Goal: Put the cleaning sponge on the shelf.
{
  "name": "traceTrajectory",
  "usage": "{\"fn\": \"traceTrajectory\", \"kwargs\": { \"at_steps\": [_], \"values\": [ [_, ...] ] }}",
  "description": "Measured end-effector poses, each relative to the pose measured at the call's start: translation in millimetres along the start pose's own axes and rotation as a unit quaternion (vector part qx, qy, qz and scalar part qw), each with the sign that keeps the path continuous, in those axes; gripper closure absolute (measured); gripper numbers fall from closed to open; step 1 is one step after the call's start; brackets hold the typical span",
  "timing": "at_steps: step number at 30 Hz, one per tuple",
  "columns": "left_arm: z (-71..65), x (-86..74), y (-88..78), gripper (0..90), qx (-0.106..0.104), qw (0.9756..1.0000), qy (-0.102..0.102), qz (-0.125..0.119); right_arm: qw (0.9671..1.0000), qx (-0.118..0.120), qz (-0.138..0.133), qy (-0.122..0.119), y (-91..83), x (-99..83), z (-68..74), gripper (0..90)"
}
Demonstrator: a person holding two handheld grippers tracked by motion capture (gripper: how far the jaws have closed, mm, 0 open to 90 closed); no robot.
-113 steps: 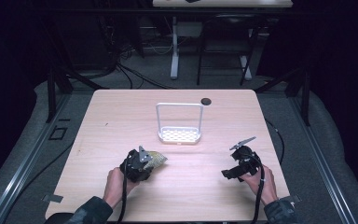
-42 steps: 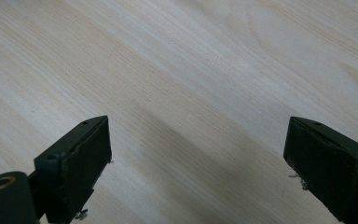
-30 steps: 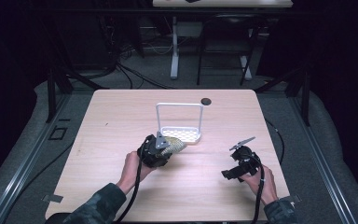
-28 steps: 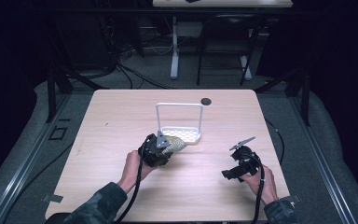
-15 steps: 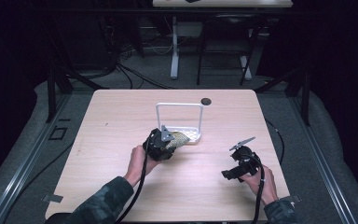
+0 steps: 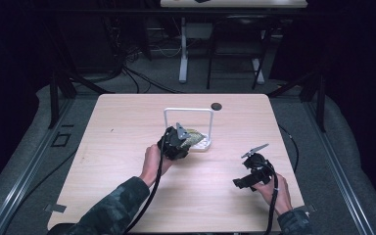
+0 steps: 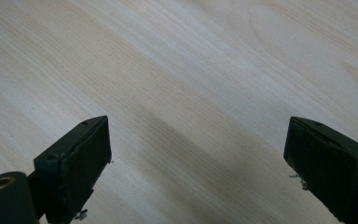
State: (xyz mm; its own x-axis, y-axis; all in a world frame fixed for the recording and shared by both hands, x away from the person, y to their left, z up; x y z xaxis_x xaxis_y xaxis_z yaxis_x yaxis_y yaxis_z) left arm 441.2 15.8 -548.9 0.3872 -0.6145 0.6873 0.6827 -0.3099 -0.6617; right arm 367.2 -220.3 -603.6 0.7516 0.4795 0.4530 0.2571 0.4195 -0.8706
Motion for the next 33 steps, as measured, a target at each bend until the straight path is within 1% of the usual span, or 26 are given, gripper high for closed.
{"fn": "traceTrajectory", "kwargs": {
  "at_steps": [1,2,7,11,14,19,22,23,28,31,33],
  "values": [
    [0.0,1.7,0.8,58.8,0.003,1.0,-0.001,-0.001,1.0,0.0,0.0,-0.004,0.3,0.0,-0.3,6.9],
    [0.1,3.2,1.9,58.8,0.006,1.0,0.003,-0.001,1.0,-0.002,0.001,-0.005,0.5,-0.2,-0.6,6.9],
    [-1.5,8.4,7.6,58.8,0.011,0.9999,0.002,0.003,1.0,0.002,0.002,-0.002,0.1,-0.5,0.0,7.0],
    [0.3,12.9,14.6,58.7,0.021,0.9997,-0.009,0.01,1.0,0.0,0.002,-0.002,0.0,-0.8,-0.8,7.0],
    [0.8,14.2,17.2,58.8,0.024,0.9996,-0.01,0.011,1.0,0.003,0.003,-0.003,-0.1,-0.7,-0.2,7.1],
    [3.9,16.5,23.4,58.8,0.034,0.999,-0.022,0.017,1.0,0.001,-0.002,-0.004,0.2,-0.8,-1.4,7.1],
    [5.7,17.7,26.5,58.7,0.039,0.9988,-0.025,0.018,1.0,0.002,-0.003,-0.003,0.2,-0.8,-0.9,7.2],
    [6.0,18.1,27.8,58.5,0.042,0.9987,-0.022,0.018,1.0,0.002,-0.002,-0.003,0.2,-0.9,-0.7,7.2],
    [4.2,18.8,34.4,58.3,0.043,0.9987,-0.018,0.022,1.0,0.002,0.001,-0.003,0.1,-1.1,-1.4,7.2],
    [2.9,17.8,38.2,58.1,0.044,0.9985,-0.022,0.023,1.0,0.002,0.0,-0.003,-0.1,-1.3,-1.1,7.2],
    [2.1,17.4,40.4,58.1,0.043,0.9985,-0.021,0.025,1.0,0.002,0.0,-0.001,0.0,-1.2,-1.1,7.2]
  ]
}}
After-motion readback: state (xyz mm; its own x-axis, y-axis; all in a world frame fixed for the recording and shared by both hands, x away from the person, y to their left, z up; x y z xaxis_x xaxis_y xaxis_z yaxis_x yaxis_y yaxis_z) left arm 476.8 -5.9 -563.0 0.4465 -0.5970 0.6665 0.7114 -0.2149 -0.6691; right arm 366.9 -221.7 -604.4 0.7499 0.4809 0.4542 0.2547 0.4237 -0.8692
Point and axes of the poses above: each handheld gripper's, and its own axes: y roughly forward along the jaws, x roughly out of its top, z roughly to its left, the point moved 7 cm from there along y, roughly forward along the jaws, and after that the axes turned 8 degrees about x, right-handed, at the moved point
